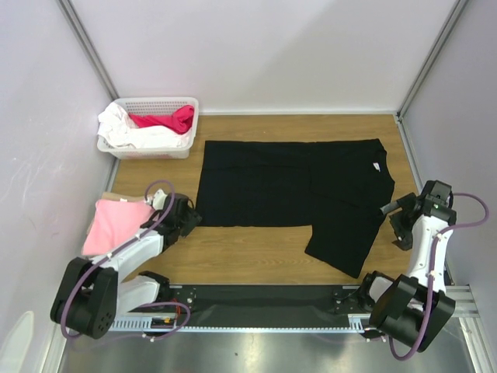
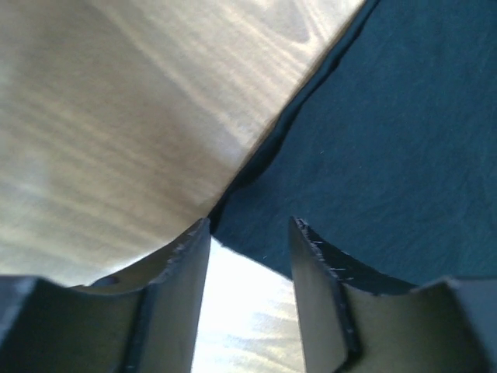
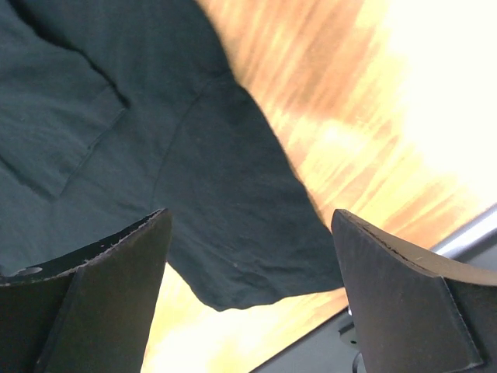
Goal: Fold and stack the t-shirts
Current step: Fold the tshirt
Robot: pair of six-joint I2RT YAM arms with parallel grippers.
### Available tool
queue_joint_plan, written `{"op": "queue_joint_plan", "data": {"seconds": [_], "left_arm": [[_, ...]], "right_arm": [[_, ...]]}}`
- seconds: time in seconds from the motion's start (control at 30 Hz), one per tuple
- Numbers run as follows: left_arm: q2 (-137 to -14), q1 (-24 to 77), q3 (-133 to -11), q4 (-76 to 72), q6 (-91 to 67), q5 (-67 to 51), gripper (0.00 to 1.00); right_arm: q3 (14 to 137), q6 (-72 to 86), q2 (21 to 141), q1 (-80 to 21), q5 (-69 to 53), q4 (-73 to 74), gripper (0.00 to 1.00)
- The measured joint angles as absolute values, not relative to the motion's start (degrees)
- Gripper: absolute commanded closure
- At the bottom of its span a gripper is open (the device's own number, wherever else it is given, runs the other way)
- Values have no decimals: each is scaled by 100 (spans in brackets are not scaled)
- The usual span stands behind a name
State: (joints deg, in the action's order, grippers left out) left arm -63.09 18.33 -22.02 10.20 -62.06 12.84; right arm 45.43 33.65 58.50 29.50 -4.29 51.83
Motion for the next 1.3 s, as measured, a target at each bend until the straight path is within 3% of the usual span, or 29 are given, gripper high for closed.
{"op": "queue_joint_plan", "data": {"seconds": [0.37, 0.73, 1.07, 1.3], "left_arm": [[-6637, 1820, -2152, 644, -6272, 1194, 100], [-6471, 1820, -2147, 899, -6237, 1310, 100], [-6372, 1820, -2150, 1052, -6095, 1347, 100], [-6117, 1820, -2150, 1173, -6082, 1470, 100]], "right_arm": [[4532, 3413, 5859, 3140, -189, 5374, 11], [3820, 3793, 5854, 3135, -392, 5336, 22], [3590, 4191, 6377, 2171, -228, 5172, 20], [3319, 4344, 6427, 2021, -246, 5009, 21]]}}
